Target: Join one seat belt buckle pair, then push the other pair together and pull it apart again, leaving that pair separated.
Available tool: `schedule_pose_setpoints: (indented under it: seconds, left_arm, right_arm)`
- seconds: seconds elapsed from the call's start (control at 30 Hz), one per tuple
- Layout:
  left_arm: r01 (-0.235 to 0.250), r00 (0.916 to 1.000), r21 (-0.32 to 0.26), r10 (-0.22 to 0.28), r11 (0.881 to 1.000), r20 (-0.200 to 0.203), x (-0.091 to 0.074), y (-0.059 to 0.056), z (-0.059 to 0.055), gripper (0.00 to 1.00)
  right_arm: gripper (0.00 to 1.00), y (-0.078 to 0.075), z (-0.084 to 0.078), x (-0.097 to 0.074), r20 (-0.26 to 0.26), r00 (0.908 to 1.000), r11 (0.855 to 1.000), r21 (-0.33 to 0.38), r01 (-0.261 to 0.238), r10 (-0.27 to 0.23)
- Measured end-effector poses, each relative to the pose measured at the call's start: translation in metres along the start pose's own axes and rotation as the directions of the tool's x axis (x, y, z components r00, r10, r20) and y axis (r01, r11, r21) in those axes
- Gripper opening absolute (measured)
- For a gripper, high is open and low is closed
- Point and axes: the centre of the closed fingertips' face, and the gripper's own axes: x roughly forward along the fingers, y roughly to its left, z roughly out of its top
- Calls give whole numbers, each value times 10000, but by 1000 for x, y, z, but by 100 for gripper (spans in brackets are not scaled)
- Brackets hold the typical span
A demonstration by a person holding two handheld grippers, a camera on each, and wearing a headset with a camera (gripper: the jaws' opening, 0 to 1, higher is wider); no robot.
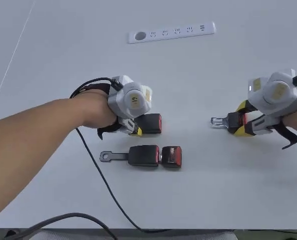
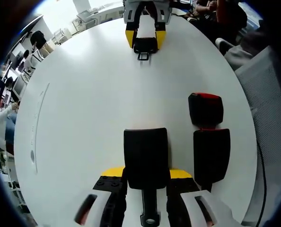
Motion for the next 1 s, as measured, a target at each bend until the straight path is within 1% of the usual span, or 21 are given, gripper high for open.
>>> schedule_pose_setpoints:
  seconds: [0.07, 0.17, 0.33, 0.4, 0.67, 0.83, 1.0]
  left_arm:
    - [-10, 10000, -88, 9, 10000, -12, 0, 0, 0, 33]
    - [-15, 10000, -152, 15, 9999, -14, -1, -1, 2, 33]
    - [-58, 10000, -218, 58, 9997, -11, -2, -2, 2, 33]
    - [-67, 10000, -249, 67, 9997, -22, -2, -2, 2, 33]
    - [7, 10000, -222, -8, 9998, -62, -1, -3, 1, 33]
    - [13, 10000, -233, -14, 9997, -66, -1, -2, 1, 33]
    - [-54, 10000, -398, 51, 9992, -57, 0, -2, 0, 33]
  right_arm:
    - [35, 1, 5, 2, 56, 10000, 10000, 0, -2, 2]
    - [35, 4, 17, 8, 241, 9997, 10000, -31, -36, 37]
    - [35, 10, 37, 17, 500, 9987, 9998, -159, -103, 110]
    - [35, 11, 44, 21, 589, 9983, 9997, -222, -36, 49]
    - [35, 13, 66, 33, 1040, 9945, 9998, -173, -87, 105]
    - [35, 14, 79, 40, 1208, 9926, 9997, -207, -120, 144]
    - [35, 16, 94, 49, 1224, 9925, 9997, -233, 59, -30]
